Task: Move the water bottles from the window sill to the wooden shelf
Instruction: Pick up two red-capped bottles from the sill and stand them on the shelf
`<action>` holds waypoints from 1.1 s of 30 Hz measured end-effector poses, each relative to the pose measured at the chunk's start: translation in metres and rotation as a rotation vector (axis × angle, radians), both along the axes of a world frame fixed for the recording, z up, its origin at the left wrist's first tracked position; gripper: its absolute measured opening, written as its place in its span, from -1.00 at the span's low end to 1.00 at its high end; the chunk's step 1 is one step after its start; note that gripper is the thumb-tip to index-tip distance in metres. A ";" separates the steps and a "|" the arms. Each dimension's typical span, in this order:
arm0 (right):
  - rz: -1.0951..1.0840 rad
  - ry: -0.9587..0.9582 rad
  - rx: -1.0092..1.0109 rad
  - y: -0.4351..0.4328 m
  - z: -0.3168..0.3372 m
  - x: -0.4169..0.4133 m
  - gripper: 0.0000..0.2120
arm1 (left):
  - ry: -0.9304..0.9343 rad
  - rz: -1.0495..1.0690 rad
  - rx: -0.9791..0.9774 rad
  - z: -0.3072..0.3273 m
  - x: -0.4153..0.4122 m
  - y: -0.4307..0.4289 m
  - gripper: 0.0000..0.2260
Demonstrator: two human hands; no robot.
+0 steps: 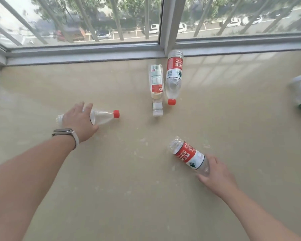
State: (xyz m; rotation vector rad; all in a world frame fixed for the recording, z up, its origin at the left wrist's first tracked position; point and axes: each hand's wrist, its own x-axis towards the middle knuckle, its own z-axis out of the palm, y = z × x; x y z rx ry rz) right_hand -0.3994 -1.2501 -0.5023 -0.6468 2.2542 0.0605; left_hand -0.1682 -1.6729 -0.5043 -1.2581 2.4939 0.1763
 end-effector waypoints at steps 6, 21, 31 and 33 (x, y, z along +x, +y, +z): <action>-0.090 -0.039 -0.015 -0.002 0.002 0.000 -0.26 | -0.071 0.011 0.057 -0.012 0.013 0.003 -0.41; -0.266 -0.027 -0.328 -0.017 0.061 0.013 -0.43 | 0.192 0.072 0.305 0.033 0.008 0.091 -0.41; -0.315 -0.228 -0.558 -0.059 0.160 0.017 -0.62 | 0.685 0.151 0.601 0.110 -0.044 0.130 -0.42; -0.351 -0.259 -0.647 -0.064 0.179 0.016 -0.59 | 0.727 0.185 0.680 0.130 -0.046 0.123 -0.44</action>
